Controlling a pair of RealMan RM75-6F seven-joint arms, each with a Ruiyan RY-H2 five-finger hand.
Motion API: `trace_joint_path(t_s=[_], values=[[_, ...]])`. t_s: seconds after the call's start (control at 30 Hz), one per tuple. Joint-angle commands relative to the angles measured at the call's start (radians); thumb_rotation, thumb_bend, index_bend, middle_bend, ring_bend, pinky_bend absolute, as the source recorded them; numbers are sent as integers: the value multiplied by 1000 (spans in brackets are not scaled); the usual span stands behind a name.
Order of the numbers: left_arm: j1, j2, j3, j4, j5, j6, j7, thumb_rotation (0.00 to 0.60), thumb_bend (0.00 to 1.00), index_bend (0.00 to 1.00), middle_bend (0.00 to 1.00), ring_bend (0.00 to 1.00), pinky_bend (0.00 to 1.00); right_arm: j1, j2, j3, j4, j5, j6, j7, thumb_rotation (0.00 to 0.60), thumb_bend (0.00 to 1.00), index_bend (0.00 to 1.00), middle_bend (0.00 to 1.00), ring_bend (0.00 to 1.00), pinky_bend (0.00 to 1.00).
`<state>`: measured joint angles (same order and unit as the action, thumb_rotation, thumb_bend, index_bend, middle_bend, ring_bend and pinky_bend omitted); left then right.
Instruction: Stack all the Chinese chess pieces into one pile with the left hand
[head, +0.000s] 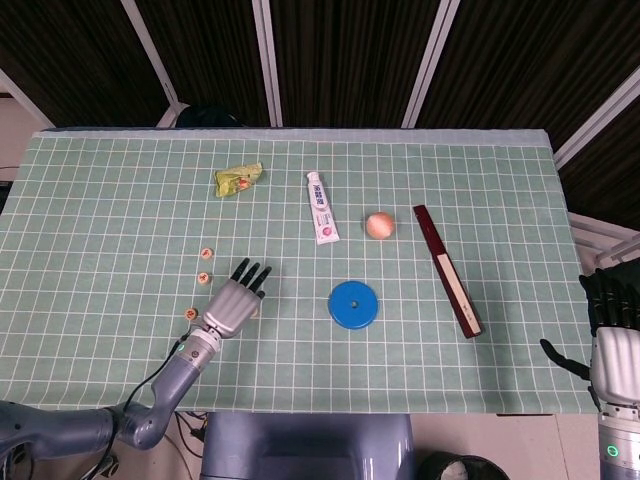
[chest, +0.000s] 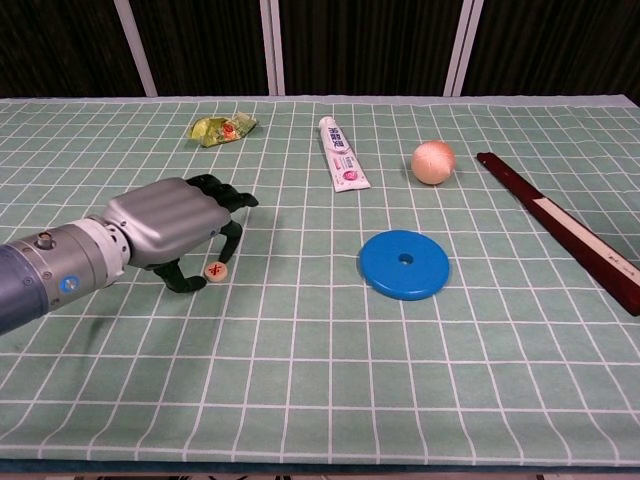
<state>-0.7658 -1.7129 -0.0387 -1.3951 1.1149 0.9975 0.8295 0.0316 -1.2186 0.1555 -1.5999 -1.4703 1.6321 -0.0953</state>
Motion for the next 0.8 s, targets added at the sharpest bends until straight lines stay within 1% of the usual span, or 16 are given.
trace_joint_path(t_s=[0.03, 0.57, 0.8], values=[[-1, -1, 0, 1, 1, -1, 0, 600, 297, 468, 0, 0, 0, 0, 0, 0, 0, 0, 0, 0, 600, 233, 95, 13, 0, 0], [-4, -5, 1, 1, -1, -1, 15, 600, 316, 503, 0, 0, 0, 0, 1, 2, -2, 2, 1, 2, 600, 232, 95, 13, 0, 0], [5, 32, -16, -30, 8, 27, -7, 600, 316, 504, 0, 0, 0, 0, 0, 1, -1, 1, 0, 3, 600, 232, 95, 13, 0, 0]])
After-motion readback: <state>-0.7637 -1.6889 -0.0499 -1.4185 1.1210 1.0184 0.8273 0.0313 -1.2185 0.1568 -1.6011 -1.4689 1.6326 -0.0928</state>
